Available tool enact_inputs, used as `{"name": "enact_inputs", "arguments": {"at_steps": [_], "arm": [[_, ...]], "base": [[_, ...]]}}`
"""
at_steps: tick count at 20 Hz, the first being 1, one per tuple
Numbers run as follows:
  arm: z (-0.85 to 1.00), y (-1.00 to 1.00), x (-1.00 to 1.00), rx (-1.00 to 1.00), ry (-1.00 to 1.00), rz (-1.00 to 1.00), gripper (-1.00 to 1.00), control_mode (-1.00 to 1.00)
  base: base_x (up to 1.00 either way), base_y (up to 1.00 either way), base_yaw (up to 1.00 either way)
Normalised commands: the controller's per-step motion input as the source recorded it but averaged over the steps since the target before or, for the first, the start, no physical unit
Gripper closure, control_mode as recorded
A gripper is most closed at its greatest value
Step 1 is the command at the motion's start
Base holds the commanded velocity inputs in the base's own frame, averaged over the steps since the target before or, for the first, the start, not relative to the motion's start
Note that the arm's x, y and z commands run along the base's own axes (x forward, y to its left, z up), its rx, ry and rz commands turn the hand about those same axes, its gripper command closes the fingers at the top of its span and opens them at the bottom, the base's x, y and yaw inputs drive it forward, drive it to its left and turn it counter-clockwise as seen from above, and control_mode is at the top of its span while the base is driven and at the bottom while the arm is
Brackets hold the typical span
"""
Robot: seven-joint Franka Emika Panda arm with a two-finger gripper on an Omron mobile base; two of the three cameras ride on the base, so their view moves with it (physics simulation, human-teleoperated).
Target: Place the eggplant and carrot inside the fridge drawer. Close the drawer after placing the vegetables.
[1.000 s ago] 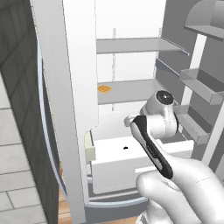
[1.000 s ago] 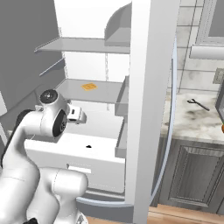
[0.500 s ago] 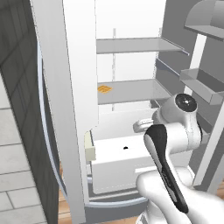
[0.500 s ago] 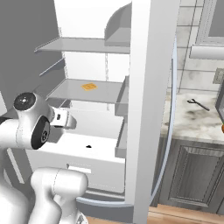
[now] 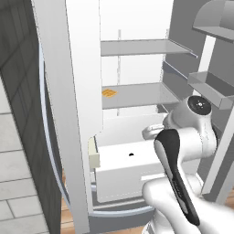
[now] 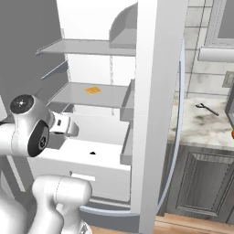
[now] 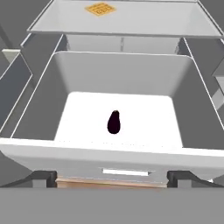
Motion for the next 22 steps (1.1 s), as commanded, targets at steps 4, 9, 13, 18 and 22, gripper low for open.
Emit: {"name": "enact_inputs", "arguments": {"at_steps": [4,9,13,18,22], "arm": [[-0.11,-0.20,-0.72,0.04,-0.02,-0.07,-1.00,1.00],[0.00,0.00,0.00,0.00,0.00,0.00,-1.00,1.00],[0.00,0.00,0.00,0.00,0.00,0.00,-1.00,1.00],[0.00,0.00,0.00,0.00,0.00,0.00,-1.00,1.00],[0.00,0.00,0.00,0.00,0.00,0.00,-1.00,1.00]], "base": [[-0.25,-0.06,-0.03],[-1.00,-0.24,-0.19],[-1.00,-0.51,-0.28],[-0.65,-1.00,-0.20],[-0.06,-1.00,-0.08]]}}
